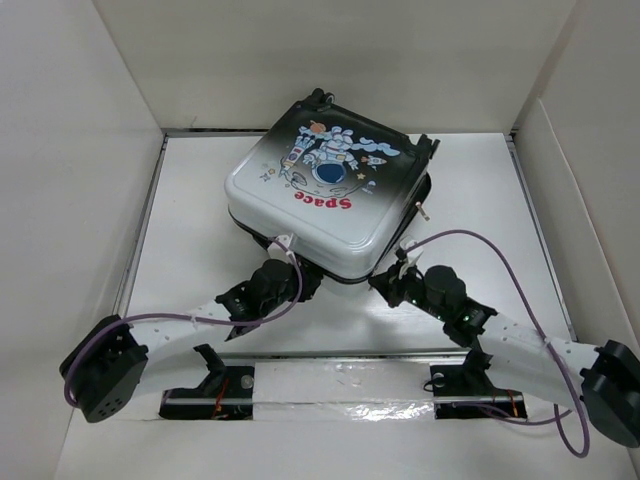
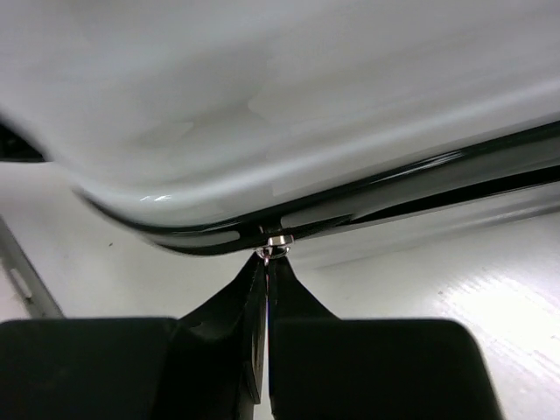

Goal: Pack the luggage

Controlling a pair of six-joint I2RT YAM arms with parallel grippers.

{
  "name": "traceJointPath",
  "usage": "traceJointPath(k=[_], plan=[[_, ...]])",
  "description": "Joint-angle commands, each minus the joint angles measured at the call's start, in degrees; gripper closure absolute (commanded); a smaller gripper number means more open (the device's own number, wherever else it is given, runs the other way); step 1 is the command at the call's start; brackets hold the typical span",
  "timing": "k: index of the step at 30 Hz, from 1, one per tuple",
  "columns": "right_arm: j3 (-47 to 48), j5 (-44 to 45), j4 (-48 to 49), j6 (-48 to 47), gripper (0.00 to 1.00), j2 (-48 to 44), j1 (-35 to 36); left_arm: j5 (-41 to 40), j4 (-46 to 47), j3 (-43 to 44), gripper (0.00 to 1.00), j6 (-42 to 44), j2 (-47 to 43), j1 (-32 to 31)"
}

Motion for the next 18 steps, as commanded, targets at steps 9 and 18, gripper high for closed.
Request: traceJointPath(k=[9,18], plan=[[3.6,8.2,-19.3,10.2,1.0,-6.5,17.8,-1.0,13.4,9.7,0.94,1.6,6.6,-0.1],[16.4,22.1,-9.5,19.0,1.0,11.7,26.1,-1.9,15.1,12.1,0.94,0.7,12.1,-5.2]])
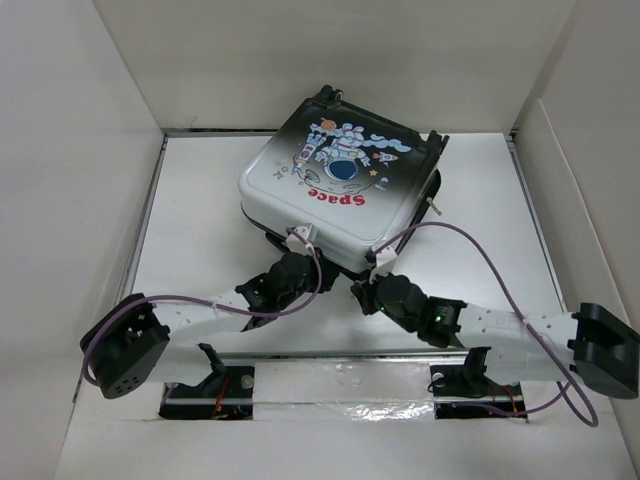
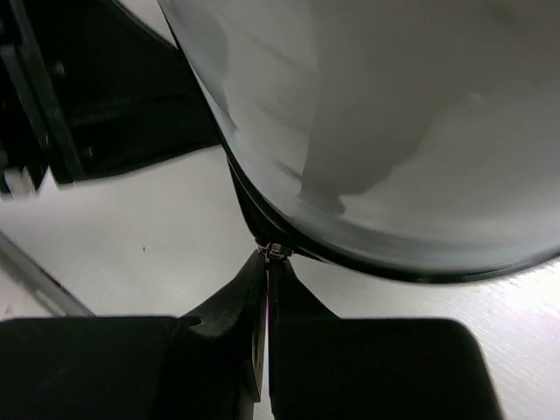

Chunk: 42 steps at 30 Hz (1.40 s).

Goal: Pack the luggage

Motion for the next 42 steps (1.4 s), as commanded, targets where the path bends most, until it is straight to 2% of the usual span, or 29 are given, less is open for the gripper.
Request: traceJointPath(k=[1,2,4,6,7,8,9,10,11,12,14,17,18,21,22,23,25,27,28,32,36,42], plan=[[6.4,-1.9,6.1,8.4,1.0,5.7,5.6,1.2,8.0,5.1,0.94,-0.2,2.9,-1.3],[7.1,2.3,7.9,9.4,1.0,9.3,5.6,1.5,8.0,4.8,0.95,-0.4,2.9,-1.3],[8.1,4.3,12.4,9.4,1.0,12.4,5.6,1.1,6.5,4.4,0.94,-0.6,1.9,-1.3],[8.7,6.2,12.3,9.3,1.0,15.1,5.6,-0.9,4.1,3.1,0.82,-0.5,-0.3,-1.3],[8.9,6.7,11.8,8.9,1.0,15.4,5.6,-2.3,-0.1,2.8,0.74,-0.2,-3.7,-1.3],[8.7,7.2,11.0,9.2,1.0,15.4,5.6,-5.4,-2.3,2.0,0.59,0.5,-5.7,-0.6],[8.4,7.2,10.7,9.4,1.0,14.9,5.6,-6.5,-4.8,1.9,0.55,0.8,-7.7,0.1],[7.0,7.2,11.4,9.4,1.0,14.9,5.6,-6.9,-10.2,2.2,0.54,1.1,-11.9,1.9],[6.4,7.3,12.2,9.1,1.0,14.8,5.6,-6.1,-12.4,3.5,0.53,1.1,-14.1,6.5],[5.9,7.7,13.7,8.6,1.0,15.0,5.6,-5.6,-13.9,4.1,0.52,1.3,-16.1,8.6],[6.4,8.4,12.8,8.0,1.0,15.3,5.6,-6.0,-14.2,6.3,0.49,1.7,-22.2,13.4],[7.6,7.8,11.7,6.7,1.0,15.4,5.6,-6.2,-14.6,11.2,0.45,2.0,-25.3,18.9],[7.7,7.6,11.5,6.5,1.0,15.4,5.6,-6.4,-14.6,12.2,0.44,2.0,-25.3,23.1],[7.4,7.5,11.7,6.1,1.0,15.6,5.6,-3.4,-11.2,12.5,0.37,-1.5,-23.4,32.1],[7.2,7.3,11.7,6.1,1.0,15.6,5.6,-0.2,-8.2,12.1,0.36,-5.4,-21.4,40.2],[7.2,7.0,11.6,6.0,1.0,15.5,5.6,6.3,-6.1,11.0,0.35,-7.8,-19.9,44.2],[6.5,6.5,11.4,5.8,1.0,15.0,5.6,12.2,0.1,10.2,0.34,-12.0,-14.4,52.8],[5.9,6.6,10.3,5.8,1.0,13.0,5.6,19.8,1.6,11.6,0.34,-17.3,-10.1,56.4],[4.9,6.6,10.1,5.6,1.0,12.1,5.6,21.3,4.0,12.0,0.34,-17.8,-6.1,57.1],[3.5,6.9,8.5,5.2,1.0,8.7,5.6,20.7,2.3,17.3,0.36,-17.8,3.5,57.1],[3.1,6.8,6.2,5.1,1.0,6.3,5.6,24.5,2.5,21.2,0.4,-16.9,13.7,56.0],[5.8,7.0,5.1,3.0,1.0,7.3,5.6,24.5,2.9,22.3,0.41,-15.5,17.7,52.5]])
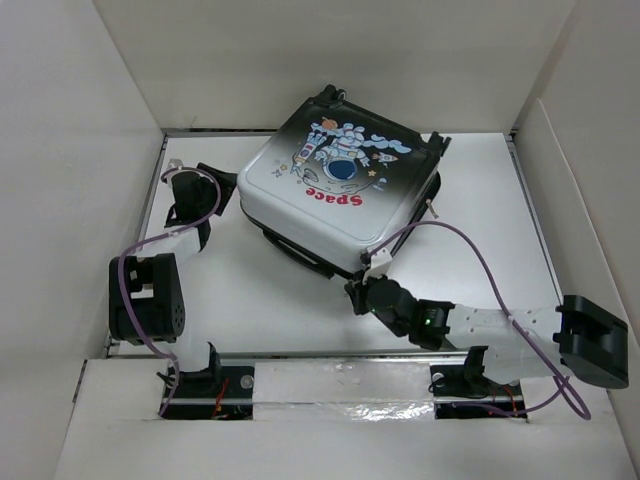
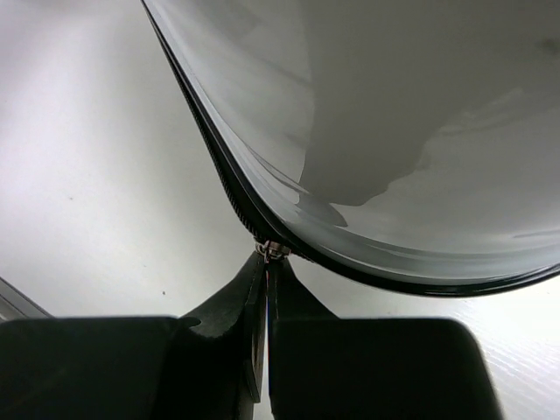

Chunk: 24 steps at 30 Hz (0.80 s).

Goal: Pack the luggage

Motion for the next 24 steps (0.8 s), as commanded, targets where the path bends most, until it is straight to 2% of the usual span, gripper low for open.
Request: traceJointPath(k=[1,6,9,14,17,18,21,24], plan=[[3.5,-2.5,0.9,-2.6,1.0,0.4,1.6,3.5,5.2,0.7,0.42,0.9,-0.6,-4.7],[12.0,-5.5,1.9,-5.5,1.0,9.9,1.6,1.3,9.2,-6.9,0.43,2.9,-2.0,-12.2],[21.0,-7.2,0.7,-8.2,1.0,16.3,2.8,1.3,10.9,-11.3,0.44,4.9,-2.4,-14.6],[37.9,-8.3,-0.9,-13.2,1.0,26.7,5.1,4.2,15.7,-18.7,0.45,6.5,-4.1,-14.7],[45.9,-10.6,-2.4,-15.7,1.0,34.1,5.7,4.3,15.6,-19.5,0.45,8.2,-4.3,-14.7],[51.2,-12.1,-3.3,-16.0,1.0,35.8,5.7,4.4,15.2,-19.7,0.45,8.8,-4.5,-14.0],[57.7,-14.5,-1.6,-17.3,1.0,41.2,5.7,4.7,16.1,-21.0,0.48,9.1,-4.9,-13.5],[61.4,-15.7,-3.7,-18.0,1.0,43.9,5.7,4.1,16.4,-22.2,0.55,9.1,-5.4,-13.0]])
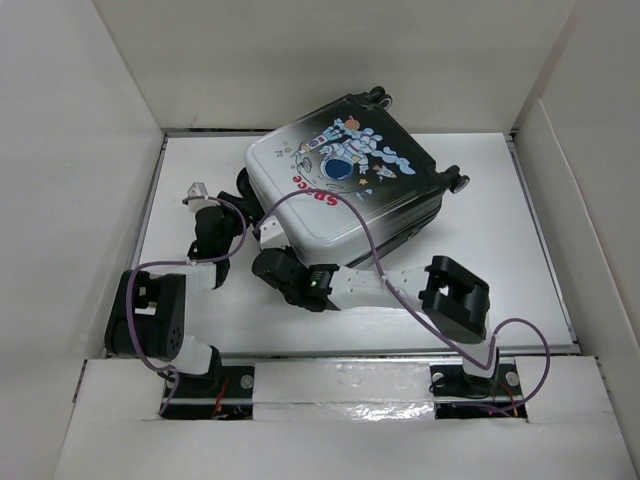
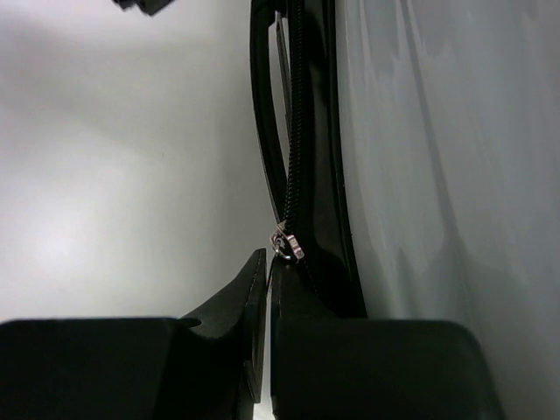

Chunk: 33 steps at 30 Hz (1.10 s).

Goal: Pack the luggage

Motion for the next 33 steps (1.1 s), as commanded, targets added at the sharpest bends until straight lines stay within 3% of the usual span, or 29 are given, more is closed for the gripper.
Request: traceJointPath(k=[1,5,9,13,16,18,22,24,29,33], plan=[[7.2,-21.7,14.6,-7.8,1.0,-0.7,4.0,12.4,-5.6,-3.3,0.56,3.4,-1.2,-2.9],[-6.4,-19.2,17.4,-6.0,1.0,-8.7,4.0,5.5,-10.1,-3.3,0.55,5.4,-4.4,-2.2],[-21.7,-18.8,18.9,-2.8,1.0,-18.7,4.0,3.6,-10.6,-6.4,0.48,5.3,-10.1,-2.2],[-34.7,-18.0,16.9,1.3,1.0,-31.1,4.0,1.7,-16.3,-9.2,0.46,5.7,-20.9,-3.9],[-42.2,-16.3,12.7,3.5,1.0,-37.9,4.0,-1.8,-20.7,-11.8,0.38,4.2,-30.9,-4.5],[-44.9,-15.3,9.1,4.4,1.0,-44.7,4.0,-4.9,-22.6,-12.8,0.35,3.4,-35.9,-4.5],[-49.8,-11.9,1.9,6.1,1.0,-55.0,3.3,-6.8,-27.3,-13.0,0.4,2.1,-45.1,-4.5],[-50.6,-11.5,-1.1,6.1,1.0,-60.2,1.2,-5.7,-29.3,-12.5,0.51,2.8,-45.4,-4.5],[-51.0,-13.9,-2.0,3.9,1.0,-65.6,-3.4,-3.7,-31.3,-14.5,0.57,5.0,-43.2,-5.0],[-48.7,-15.1,-2.9,3.0,1.0,-64.9,-4.2,1.1,-27.1,-16.4,0.59,5.9,-40.6,-5.0]])
